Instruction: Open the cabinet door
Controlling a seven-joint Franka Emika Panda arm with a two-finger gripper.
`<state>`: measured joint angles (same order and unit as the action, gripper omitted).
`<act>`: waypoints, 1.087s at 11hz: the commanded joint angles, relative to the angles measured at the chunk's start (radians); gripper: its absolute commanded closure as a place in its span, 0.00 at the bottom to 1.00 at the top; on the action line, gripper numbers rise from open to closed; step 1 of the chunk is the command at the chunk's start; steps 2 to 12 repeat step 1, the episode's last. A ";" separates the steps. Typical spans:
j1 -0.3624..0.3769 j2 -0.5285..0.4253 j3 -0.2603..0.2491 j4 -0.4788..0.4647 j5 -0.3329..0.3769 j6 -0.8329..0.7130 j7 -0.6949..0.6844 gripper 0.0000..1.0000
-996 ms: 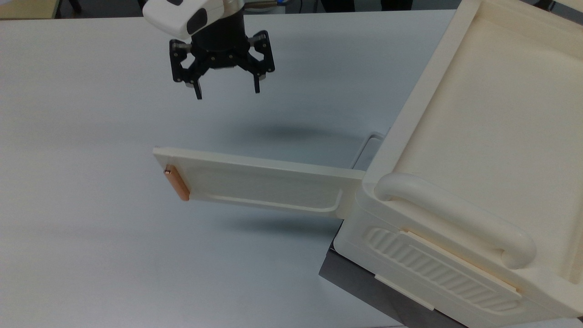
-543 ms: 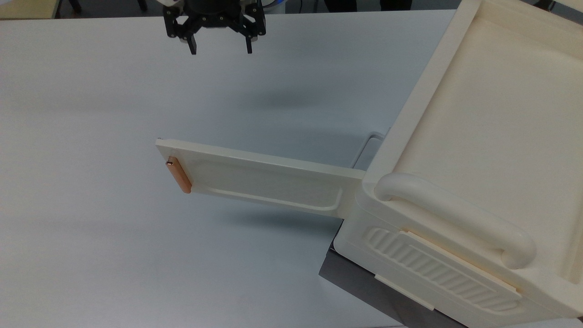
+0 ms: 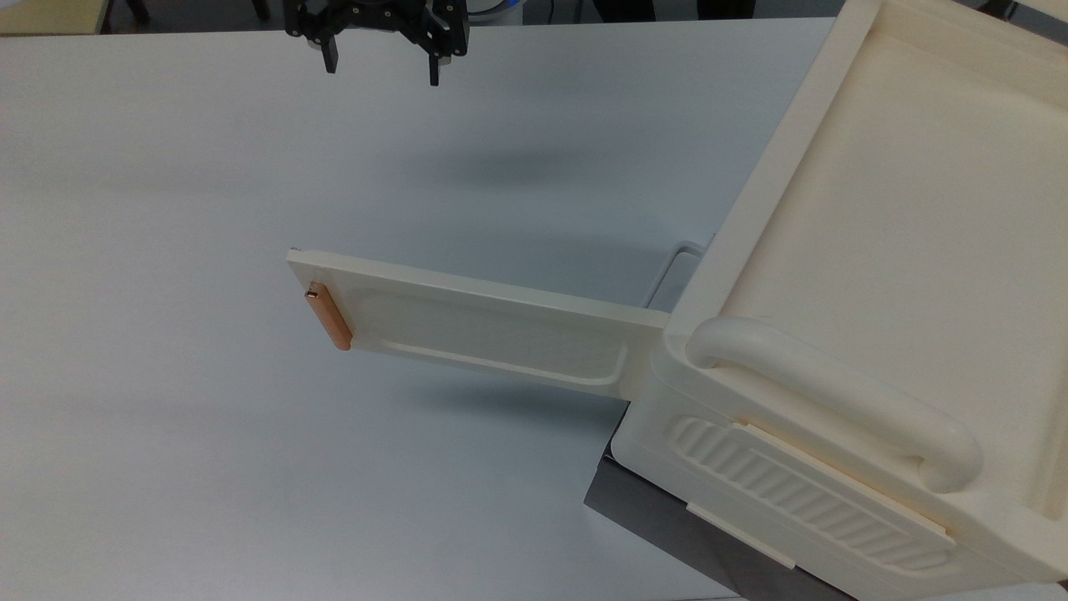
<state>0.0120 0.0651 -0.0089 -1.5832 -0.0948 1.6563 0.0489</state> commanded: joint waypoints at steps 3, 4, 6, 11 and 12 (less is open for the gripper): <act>0.023 -0.019 -0.008 -0.026 -0.030 -0.012 0.028 0.00; 0.023 -0.019 -0.008 -0.026 -0.030 -0.012 0.028 0.00; 0.023 -0.019 -0.008 -0.026 -0.030 -0.012 0.028 0.00; 0.023 -0.019 -0.008 -0.026 -0.030 -0.012 0.028 0.00; 0.023 -0.019 -0.008 -0.026 -0.030 -0.012 0.028 0.00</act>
